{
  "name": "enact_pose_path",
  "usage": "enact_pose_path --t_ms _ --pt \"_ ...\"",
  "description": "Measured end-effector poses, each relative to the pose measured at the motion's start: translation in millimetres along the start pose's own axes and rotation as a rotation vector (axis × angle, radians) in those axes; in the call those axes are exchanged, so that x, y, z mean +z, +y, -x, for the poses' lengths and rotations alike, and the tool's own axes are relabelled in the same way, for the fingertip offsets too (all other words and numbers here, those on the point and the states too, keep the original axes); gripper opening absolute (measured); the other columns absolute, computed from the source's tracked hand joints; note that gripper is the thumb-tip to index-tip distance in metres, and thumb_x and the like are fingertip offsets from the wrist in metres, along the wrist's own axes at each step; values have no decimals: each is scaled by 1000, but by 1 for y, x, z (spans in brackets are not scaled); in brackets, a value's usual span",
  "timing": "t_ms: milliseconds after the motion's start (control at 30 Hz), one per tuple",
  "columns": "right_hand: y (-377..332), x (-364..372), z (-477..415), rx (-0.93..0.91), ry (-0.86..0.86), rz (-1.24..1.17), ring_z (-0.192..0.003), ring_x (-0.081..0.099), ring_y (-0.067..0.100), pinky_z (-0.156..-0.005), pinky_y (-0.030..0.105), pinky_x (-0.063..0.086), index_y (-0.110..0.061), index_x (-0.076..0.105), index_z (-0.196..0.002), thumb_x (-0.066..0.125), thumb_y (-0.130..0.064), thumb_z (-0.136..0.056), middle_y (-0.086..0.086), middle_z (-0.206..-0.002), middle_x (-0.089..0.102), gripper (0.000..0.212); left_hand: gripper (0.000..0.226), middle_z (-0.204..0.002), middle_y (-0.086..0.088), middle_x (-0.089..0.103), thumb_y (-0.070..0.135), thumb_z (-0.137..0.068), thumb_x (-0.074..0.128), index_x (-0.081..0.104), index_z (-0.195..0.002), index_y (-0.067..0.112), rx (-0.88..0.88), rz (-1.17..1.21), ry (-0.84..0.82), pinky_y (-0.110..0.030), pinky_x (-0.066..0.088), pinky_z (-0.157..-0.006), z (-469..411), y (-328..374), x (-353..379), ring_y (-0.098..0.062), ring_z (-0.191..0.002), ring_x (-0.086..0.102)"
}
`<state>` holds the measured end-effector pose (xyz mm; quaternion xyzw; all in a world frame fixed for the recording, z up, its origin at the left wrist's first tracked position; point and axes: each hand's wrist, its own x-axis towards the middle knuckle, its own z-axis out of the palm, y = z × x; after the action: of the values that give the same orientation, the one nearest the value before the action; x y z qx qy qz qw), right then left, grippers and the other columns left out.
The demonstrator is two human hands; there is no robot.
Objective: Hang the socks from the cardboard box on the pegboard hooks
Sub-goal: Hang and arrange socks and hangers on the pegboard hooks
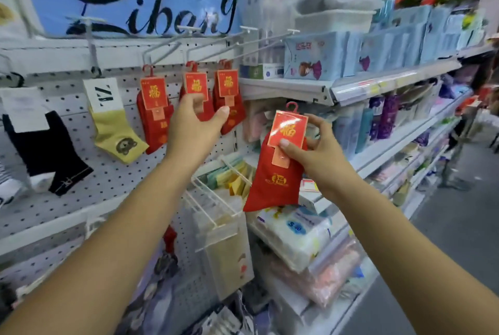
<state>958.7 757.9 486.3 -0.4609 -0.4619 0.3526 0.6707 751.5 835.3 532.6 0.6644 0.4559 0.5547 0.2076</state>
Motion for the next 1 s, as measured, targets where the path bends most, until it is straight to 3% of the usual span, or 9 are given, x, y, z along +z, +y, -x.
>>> enact_pose_path --t_ms 133,233,367,467,533,633,733,867,1000 --pt "13 -2 -52 -1 -29 -22 -83 76 13 -61 25 59 -28 40 -141 75 -10 -88 10 -107 73 66 59 -144 1 50 43 -92 70 46 -141 21 38 -44 167 -34 43 -107 -49 5 25 -16 -132 49" --pt "22 6 -97 -10 -86 -3 -90 75 13 -68 28 61 -32 42 -140 73 -12 -90 5 -114 72 62 59 -137 2 53 44 -91 70 49 -139 17 21 -75 328 -24 39 -95 -73 1 32 -13 -124 52" --pt "27 25 -159 -26 -166 3 -104 71 17 -88 45 60 -38 30 -151 71 -17 -93 1 -129 65 74 52 -142 11 53 43 -92 69 52 -140 29 122 -96 287 -17 34 -97 -90 0 46 -3 -126 47" --pt "24 41 -196 -61 -229 35 -122 61 23 -98 52 54 -42 14 -155 68 -18 -94 3 -148 52 85 43 -138 17 56 41 -93 69 56 -134 38 162 -150 229 -20 36 -99 -107 8 57 -3 -129 49" --pt "24 50 -215 -97 -252 52 -128 57 23 -100 51 53 -42 14 -155 66 -18 -96 2 -155 44 82 36 -133 18 60 39 -94 69 60 -129 37 177 -207 221 -22 38 -100 -118 11 64 -4 -127 51" --pt "26 62 -236 -153 -263 75 -128 56 19 -100 46 54 -39 18 -155 64 -16 -96 0 -153 45 79 24 -126 14 64 34 -94 70 64 -117 32 182 -251 286 -28 42 -104 -126 9 71 -8 -124 54" --pt "27 71 -249 -200 -275 34 -112 59 6 -94 34 55 -34 19 -156 63 -10 -96 1 -148 50 78 24 -124 10 66 29 -93 71 65 -116 24 206 -264 315 -33 46 -106 -124 4 77 -10 -122 58" --pt "31 78 -260 -207 -335 1 -115 62 15 -95 44 56 -37 22 -154 63 -9 -96 1 -139 56 76 24 -125 10 66 23 -94 71 63 -116 23 176 -246 321 -35 44 -110 -122 4 79 -8 -124 58" --pt "40 81 -266 -225 -389 56 -121 58 15 -98 40 52 -34 22 -156 63 -8 -96 1 -141 55 78 23 -128 6 66 21 -94 70 61 -114 26 159 -238 321 -42 42 -114 -121 6 81 -9 -127 56"
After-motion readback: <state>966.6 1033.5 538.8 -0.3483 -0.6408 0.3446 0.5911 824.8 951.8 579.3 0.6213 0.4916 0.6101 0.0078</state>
